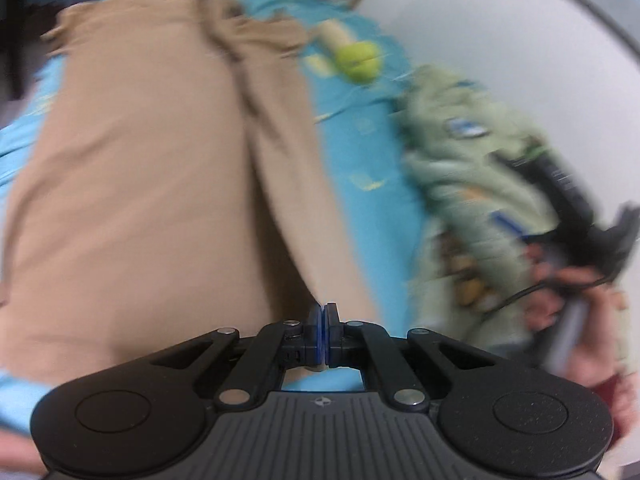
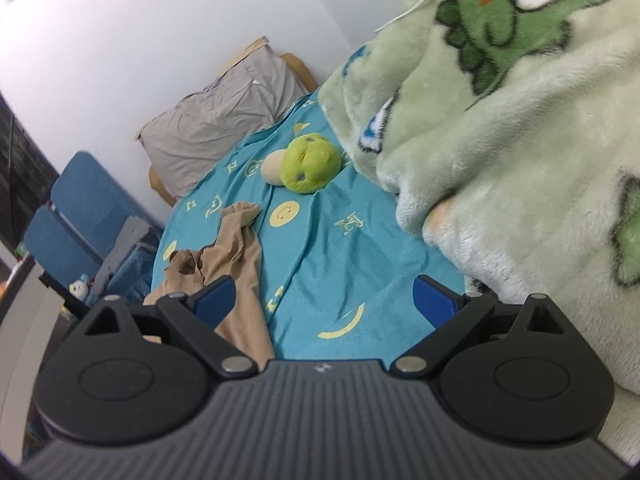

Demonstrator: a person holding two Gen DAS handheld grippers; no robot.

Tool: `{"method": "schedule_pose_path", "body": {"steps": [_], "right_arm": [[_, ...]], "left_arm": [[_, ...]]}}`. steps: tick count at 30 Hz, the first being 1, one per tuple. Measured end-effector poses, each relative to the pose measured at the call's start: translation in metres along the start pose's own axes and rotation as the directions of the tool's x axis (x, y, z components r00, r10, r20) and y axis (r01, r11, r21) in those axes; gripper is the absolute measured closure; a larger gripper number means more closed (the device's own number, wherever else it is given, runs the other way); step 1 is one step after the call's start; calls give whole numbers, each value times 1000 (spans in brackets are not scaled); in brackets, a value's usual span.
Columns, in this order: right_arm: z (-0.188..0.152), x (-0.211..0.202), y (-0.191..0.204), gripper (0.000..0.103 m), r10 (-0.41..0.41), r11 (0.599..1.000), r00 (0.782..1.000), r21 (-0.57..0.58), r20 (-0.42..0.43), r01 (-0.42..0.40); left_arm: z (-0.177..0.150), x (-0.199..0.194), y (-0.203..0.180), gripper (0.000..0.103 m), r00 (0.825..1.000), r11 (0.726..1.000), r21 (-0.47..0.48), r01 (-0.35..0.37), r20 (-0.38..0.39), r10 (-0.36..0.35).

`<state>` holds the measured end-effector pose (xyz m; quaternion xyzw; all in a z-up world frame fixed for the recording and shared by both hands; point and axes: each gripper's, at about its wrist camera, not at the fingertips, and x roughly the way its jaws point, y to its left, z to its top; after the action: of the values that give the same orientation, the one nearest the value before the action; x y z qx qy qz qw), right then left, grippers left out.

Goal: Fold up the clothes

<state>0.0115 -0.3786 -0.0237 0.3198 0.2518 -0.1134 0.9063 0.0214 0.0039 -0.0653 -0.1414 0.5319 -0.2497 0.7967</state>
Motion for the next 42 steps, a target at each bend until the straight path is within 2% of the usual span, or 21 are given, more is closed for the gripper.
{"method": "schedule_pose_path", "body": {"steps": [3,6,9,10,12,13,14,15,18,20,21,22,25,26,28,33,34,37,40,42], "right_arm": [[-6,2,11,6,-1,998,1000,-56,-15,0],[-15,4,24,6,9,993,999,-116,-41,-14],[-22,3,37,6,30,984,998,-173,-50,-38],[-25,2,41,6,37,980,998,-191,-52,-47],[-30,1,50,6,52,972,997,-228,-58,-64],[-32,1,54,6,59,966,996,-247,-61,-72],[-35,0,58,6,66,961,996,-265,-64,-81],[-37,-1,63,6,73,955,995,-283,-67,-89],[-45,-2,75,6,94,935,993,-336,-77,-115],[-49,-5,83,6,110,922,991,-364,-77,-131],[-50,-7,85,6,119,919,990,-371,-71,-137],[-52,-9,87,6,128,916,990,-374,-65,-143],[-55,-13,89,6,150,917,987,-367,-53,-158],[-56,-14,91,6,157,917,986,-365,-50,-164],[-60,-16,94,6,168,914,985,-368,-39,-170],[-71,-19,103,6,193,898,981,-397,-35,-190],[-72,-19,104,6,196,898,980,-396,-36,-194],[-76,-21,107,6,199,900,979,-388,-38,-198],[-79,-23,108,6,178,905,984,-388,-33,-176],[-80,-23,107,6,166,910,986,-381,-33,-166]], "left_arm": [[-5,14,26,102,990,992,-14,-123,-75,121],[2,24,37,102,985,989,-59,-138,-115,130],[6,24,31,101,984,987,-28,-158,-93,154],[6,23,29,98,984,987,-16,-161,-82,159],[5,15,23,83,984,984,13,-177,-30,178],[5,10,19,69,983,982,30,-186,1,186],[5,4,15,60,980,979,50,-196,45,194],[6,-2,10,56,976,976,69,-207,90,201],[12,-16,-8,40,956,964,117,-237,206,210],[17,-28,-17,18,937,962,121,-244,283,202],[20,-33,-22,12,925,961,120,-249,323,199],[22,-39,-26,2,912,960,118,-253,362,196],[23,-47,-28,0,861,958,113,-263,476,180],[22,-47,-26,0,850,958,109,-266,495,180],[22,-47,-21,0,840,954,101,-282,507,194],[16,-47,-14,0,809,921,86,-380,514,286],[16,-49,-12,0,804,922,75,-381,518,290],[19,-57,13,0,806,944,-3,-331,519,285],[54,-51,58,0,803,951,-136,-278,511,308],[78,-46,88,0,801,944,-224,-241,504,323]]}}
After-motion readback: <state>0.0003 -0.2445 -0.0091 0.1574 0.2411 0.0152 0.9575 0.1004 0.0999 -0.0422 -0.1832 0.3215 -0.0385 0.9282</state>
